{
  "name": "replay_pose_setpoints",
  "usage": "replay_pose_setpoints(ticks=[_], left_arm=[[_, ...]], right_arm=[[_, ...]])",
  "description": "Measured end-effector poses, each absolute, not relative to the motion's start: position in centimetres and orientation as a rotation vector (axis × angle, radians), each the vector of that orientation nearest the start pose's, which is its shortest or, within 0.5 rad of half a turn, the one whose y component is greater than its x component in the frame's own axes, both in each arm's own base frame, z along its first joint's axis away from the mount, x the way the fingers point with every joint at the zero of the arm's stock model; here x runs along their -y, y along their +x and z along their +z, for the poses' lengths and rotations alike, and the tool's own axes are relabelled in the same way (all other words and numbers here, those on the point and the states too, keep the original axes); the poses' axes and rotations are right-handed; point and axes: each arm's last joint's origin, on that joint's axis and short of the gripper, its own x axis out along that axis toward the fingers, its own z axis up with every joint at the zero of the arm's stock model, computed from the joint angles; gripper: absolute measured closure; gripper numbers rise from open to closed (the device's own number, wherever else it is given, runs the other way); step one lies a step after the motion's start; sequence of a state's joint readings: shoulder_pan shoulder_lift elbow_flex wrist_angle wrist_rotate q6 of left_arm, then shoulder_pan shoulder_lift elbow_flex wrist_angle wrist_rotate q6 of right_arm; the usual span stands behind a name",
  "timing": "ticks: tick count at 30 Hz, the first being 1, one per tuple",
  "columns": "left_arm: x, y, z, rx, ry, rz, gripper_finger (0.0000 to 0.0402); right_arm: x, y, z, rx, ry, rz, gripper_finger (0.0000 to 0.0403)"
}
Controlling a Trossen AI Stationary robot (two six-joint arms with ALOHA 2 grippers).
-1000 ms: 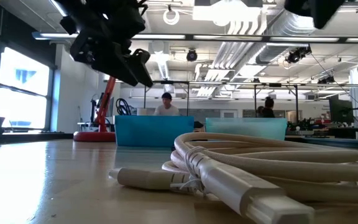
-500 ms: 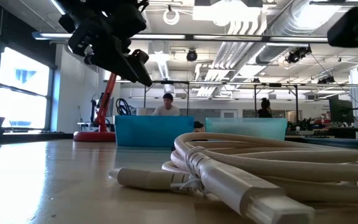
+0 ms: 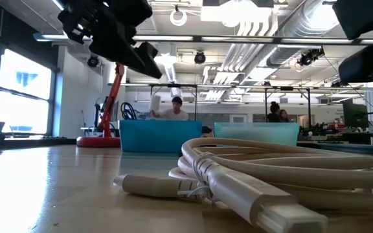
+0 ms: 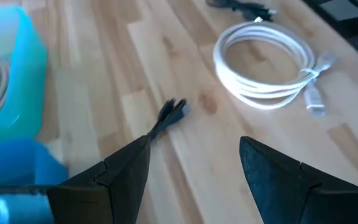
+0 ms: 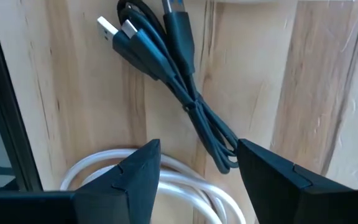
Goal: Pick & Place USB Port
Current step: Put the black charger cable into the blue bin
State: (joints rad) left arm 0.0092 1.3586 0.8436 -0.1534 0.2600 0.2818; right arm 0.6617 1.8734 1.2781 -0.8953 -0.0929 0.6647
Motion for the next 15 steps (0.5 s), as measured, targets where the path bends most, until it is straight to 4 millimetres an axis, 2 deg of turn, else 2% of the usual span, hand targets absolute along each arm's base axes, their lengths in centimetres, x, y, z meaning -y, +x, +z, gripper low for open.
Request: replay_pose_setpoints(ticks=[13,15], left_arm=[[2.4,28.4,23.7,-0.58,0.203,-0.392,0.0156],[2.6,28.4,23.7,-0.579,0.206,-0.4,0.0156]], right_arm=[[-21.1,27.2,17.1,-1.546,0.096,0.092,0.0199],[-21.0,27.3,16.5,-1.533,0.116,0.1,0.0199]])
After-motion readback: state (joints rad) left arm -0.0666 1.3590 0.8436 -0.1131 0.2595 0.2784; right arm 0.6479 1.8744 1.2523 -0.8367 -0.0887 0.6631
